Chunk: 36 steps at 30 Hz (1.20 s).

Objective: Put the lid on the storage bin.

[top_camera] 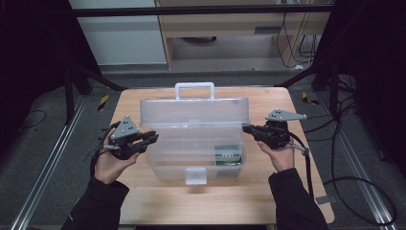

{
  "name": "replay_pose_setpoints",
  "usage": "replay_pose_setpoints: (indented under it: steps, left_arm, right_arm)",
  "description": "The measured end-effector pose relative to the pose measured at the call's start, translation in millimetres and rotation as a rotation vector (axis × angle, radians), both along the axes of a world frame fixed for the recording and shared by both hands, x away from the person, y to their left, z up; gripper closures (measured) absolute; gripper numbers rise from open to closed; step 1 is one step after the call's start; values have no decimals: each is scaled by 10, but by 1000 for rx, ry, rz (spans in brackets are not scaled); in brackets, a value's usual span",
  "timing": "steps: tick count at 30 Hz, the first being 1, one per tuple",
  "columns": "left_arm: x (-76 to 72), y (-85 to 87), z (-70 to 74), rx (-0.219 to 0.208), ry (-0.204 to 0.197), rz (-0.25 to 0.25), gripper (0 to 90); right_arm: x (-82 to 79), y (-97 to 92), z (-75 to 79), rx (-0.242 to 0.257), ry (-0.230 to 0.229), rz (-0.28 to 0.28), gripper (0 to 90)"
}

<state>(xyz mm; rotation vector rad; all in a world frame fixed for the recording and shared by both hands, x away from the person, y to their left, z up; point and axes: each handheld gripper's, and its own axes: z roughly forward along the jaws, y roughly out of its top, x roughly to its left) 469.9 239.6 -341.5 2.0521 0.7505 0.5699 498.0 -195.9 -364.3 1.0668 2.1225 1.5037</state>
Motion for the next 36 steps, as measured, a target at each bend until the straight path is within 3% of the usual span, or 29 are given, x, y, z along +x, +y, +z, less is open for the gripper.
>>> replay_pose_setpoints:
  steps: [6,16,25,27,36]
  left_arm:
    - [34,114,-33,-1,9,58,851]
    - [80,189,-90,-8,25,91,891]
    - [82,211,-151,6,48,95,893]
    - [89,226,-201,14,59,96,891]
    - [123,279,-318,33,93,105,879]
  right_arm:
    - [-14,2,-9,-9,9,2,900]
    - [-53,8,-30,-41,22,10,900]
    - [-109,7,-53,-77,37,18,900]
    - [-141,-18,-73,-105,42,11,900]
    - [-199,-71,-158,-130,72,11,900]
